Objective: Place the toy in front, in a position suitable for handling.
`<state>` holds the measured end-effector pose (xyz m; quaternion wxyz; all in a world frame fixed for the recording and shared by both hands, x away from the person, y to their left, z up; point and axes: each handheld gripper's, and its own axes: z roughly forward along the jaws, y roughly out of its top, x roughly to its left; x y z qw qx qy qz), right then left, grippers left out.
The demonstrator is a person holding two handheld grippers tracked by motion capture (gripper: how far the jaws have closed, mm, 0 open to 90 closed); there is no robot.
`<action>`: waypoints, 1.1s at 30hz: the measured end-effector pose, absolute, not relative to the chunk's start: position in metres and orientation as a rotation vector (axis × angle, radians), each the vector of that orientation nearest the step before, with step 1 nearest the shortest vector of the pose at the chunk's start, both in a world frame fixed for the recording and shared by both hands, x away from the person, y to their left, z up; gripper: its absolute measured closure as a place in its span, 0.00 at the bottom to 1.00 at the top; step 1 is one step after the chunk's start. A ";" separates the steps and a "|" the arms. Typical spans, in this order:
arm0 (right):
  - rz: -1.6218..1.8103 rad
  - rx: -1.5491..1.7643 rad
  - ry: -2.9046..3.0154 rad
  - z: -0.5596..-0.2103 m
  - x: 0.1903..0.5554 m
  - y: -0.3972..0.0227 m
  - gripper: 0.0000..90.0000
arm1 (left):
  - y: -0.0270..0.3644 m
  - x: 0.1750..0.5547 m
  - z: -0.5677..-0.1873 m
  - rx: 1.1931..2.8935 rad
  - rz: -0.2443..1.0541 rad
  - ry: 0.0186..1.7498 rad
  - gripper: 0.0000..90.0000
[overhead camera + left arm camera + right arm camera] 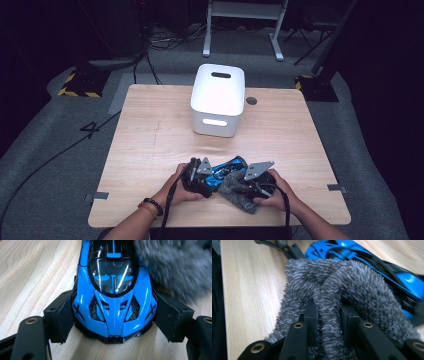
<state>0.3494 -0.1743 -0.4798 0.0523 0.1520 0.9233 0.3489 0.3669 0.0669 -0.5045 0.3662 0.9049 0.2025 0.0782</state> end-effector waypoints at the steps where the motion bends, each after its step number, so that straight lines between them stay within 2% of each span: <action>1: 1.065 0.457 2.810 -0.480 0.348 -0.172 0.80 | 0.067 0.367 -0.505 2.325 0.202 0.517 0.27; 5: 1.024 0.441 2.798 -0.485 0.347 -0.162 0.81 | 0.067 0.367 -0.505 2.324 0.198 0.513 0.27; 15: 1.005 0.472 2.770 -0.486 0.352 -0.171 0.82 | 0.069 0.367 -0.505 2.332 0.185 0.490 0.27; 33: 0.907 0.790 2.619 -0.485 0.385 -0.240 0.82 | 0.071 0.367 -0.505 2.332 0.176 0.474 0.27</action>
